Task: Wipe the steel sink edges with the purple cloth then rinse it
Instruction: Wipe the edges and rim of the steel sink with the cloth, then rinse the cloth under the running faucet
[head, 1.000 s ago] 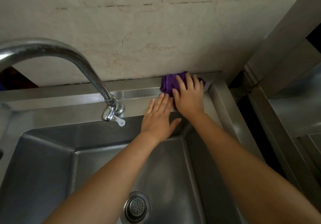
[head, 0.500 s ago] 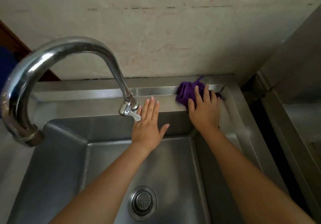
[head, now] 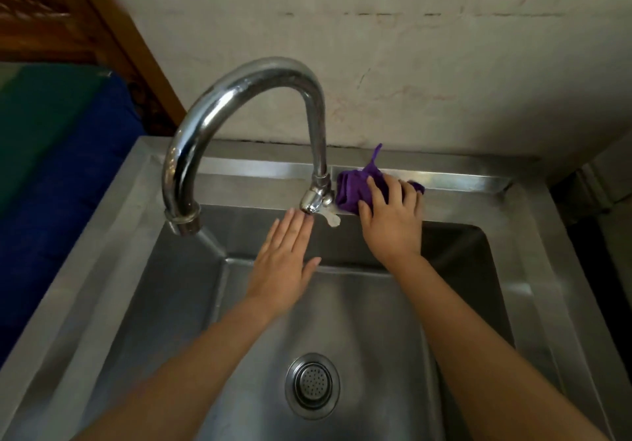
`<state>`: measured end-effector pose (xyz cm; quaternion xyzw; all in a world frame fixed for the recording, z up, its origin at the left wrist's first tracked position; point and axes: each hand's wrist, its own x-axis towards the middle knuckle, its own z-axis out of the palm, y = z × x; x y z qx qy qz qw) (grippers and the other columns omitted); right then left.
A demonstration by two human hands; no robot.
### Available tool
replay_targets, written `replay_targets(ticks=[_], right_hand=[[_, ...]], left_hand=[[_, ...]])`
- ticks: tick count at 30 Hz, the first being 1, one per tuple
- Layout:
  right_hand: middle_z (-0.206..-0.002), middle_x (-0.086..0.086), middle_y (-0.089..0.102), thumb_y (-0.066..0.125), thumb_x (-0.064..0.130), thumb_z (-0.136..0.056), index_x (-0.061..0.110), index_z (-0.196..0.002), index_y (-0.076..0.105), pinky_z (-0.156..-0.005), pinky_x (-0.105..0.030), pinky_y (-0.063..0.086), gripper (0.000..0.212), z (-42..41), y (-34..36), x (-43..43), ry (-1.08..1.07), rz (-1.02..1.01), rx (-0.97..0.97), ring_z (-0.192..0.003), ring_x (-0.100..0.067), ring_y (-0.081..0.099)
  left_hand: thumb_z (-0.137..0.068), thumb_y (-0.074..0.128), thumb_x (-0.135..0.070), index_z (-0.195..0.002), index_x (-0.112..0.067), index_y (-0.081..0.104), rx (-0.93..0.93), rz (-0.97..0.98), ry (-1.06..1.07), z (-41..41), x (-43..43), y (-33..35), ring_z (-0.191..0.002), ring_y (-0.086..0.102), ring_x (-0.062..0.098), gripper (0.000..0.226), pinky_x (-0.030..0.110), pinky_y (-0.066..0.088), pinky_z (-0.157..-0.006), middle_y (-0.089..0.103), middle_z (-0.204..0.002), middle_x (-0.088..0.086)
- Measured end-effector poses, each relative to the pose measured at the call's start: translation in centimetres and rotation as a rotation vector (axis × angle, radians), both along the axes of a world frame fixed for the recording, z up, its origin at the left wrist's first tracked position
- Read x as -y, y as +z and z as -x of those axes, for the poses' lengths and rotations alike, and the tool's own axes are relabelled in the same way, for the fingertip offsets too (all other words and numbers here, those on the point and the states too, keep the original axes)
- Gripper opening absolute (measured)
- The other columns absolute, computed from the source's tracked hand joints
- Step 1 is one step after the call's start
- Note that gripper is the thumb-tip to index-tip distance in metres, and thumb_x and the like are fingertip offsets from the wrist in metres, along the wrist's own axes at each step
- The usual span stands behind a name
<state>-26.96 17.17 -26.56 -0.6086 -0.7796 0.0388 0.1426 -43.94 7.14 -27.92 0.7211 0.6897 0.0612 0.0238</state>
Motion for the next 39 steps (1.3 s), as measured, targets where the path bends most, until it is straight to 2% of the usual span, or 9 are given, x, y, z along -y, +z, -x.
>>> replay_targets(ticks=[5, 14, 17, 20, 23, 25, 30, 34, 39], right_hand=[[-0.140, -0.011, 0.046, 0.043, 0.035, -0.094, 0.018, -0.132, 0.049, -0.111, -0.055, 0.024, 0.042, 0.7, -0.2, 0.8, 0.023, -0.015, -0.019, -0.128, -0.037, 0.038], [-0.118, -0.013, 0.052, 0.068, 0.018, -0.081, 0.013, -0.117, 0.061, -0.092, -0.047, 0.042, 0.037, 2.4, -1.3, 8.3, -0.063, 0.154, -0.363, -0.107, -0.033, 0.047], [-0.111, -0.004, 0.046, 0.074, 0.015, -0.076, 0.010, -0.116, 0.060, -0.090, -0.020, 0.040, 0.042, 3.5, -1.0, 10.7, -0.092, 0.382, -0.713, -0.099, -0.019, 0.050], [-0.109, 0.000, 0.043, 0.078, 0.012, -0.071, 0.012, -0.116, 0.055, -0.080, 0.001, 0.033, 0.050, 5.2, 0.1, 11.7, -0.029, 0.505, -0.798, -0.090, -0.003, 0.048], [-0.115, 0.000, 0.049, 0.077, 0.013, -0.073, 0.015, -0.122, 0.050, -0.090, -0.005, 0.038, 0.055, 6.2, 1.4, 12.2, 0.131, 0.688, -0.845, -0.100, -0.002, 0.051], [-0.119, -0.001, 0.054, 0.068, 0.015, -0.083, 0.015, -0.126, 0.046, -0.093, -0.018, 0.045, 0.049, 6.0, 2.3, 12.1, 0.115, 0.873, -0.993, -0.103, -0.006, 0.055], [-0.110, -0.008, 0.062, 0.040, 0.044, -0.096, 0.014, -0.117, 0.050, -0.078, -0.035, 0.054, 0.037, 4.8, 5.0, 8.1, -0.252, 0.770, -0.980, -0.090, -0.022, 0.063], [-0.082, -0.007, 0.066, 0.030, 0.056, -0.094, 0.013, -0.107, 0.059, -0.063, -0.029, 0.046, 0.053, 5.7, 7.0, 4.5, -0.166, 0.827, -0.720, -0.064, -0.016, 0.053], [-0.056, -0.001, 0.036, 0.043, 0.057, -0.090, 0.008, -0.080, 0.063, -0.041, -0.020, 0.025, 0.054, 7.0, 7.6, 2.5, -0.131, 0.899, -0.623, -0.045, -0.011, 0.029]], left_hand=[[-0.093, 0.022, -0.054, -0.148, -0.013, -0.006, -0.030, 0.065, 0.138, 4.7, -1.0, 0.8, -0.143, -0.016, 0.017, 0.074, 0.032, -0.009, -0.117, -0.011, -0.157, 0.006], [-0.093, 0.027, -0.056, -0.149, -0.013, -0.007, 0.112, 0.157, 0.144, 5.3, -1.3, 1.7, -0.142, -0.020, 0.015, 0.078, 0.031, -0.012, -0.116, -0.016, -0.157, 0.005], [-0.095, 0.038, -0.045, -0.149, -0.016, 0.016, 0.509, 0.105, 0.213, 3.7, 0.9, 2.3, -0.146, 0.000, 0.016, 0.065, 0.028, 0.000, -0.117, 0.004, -0.159, 0.002], [-0.094, 0.048, -0.038, -0.140, -0.025, 0.036, 1.135, 0.257, 0.469, 1.5, 3.7, 2.9, -0.123, 0.050, 0.018, 0.050, 0.036, 0.041, -0.105, 0.044, -0.143, 0.002], [-0.092, 0.055, -0.025, -0.117, -0.023, 0.053, 1.753, 0.295, 0.747, 2.0, 4.8, 3.1, -0.084, 0.063, 0.011, 0.025, 0.029, 0.058, -0.063, 0.061, -0.107, 0.004], [-0.090, 0.056, -0.012, -0.112, -0.016, 0.057, 1.949, 0.273, 0.789, 3.5, 5.0, 2.9, -0.077, 0.062, 0.011, 0.022, 0.024, 0.055, -0.056, 0.064, -0.097, 0.006], [-0.088, 0.055, -0.001, -0.091, -0.017, 0.063, 1.896, 0.276, 0.820, 4.9, 6.4, 2.6, -0.076, 0.062, 0.012, 0.018, 0.026, 0.053, -0.063, 0.068, -0.080, 0.000], [-0.087, 0.059, -0.005, -0.092, -0.019, 0.063, 1.907, 0.214, 0.920, 5.6, 6.8, 2.3, -0.082, 0.061, 0.015, 0.015, 0.032, 0.052, -0.070, 0.065, -0.091, 0.004], [-0.088, 0.059, -0.008, -0.099, -0.016, 0.061, 1.931, 0.134, 0.905, 6.0, 6.8, 2.8, -0.085, 0.061, 0.015, 0.014, 0.033, 0.054, -0.075, 0.064, -0.095, 0.004]])
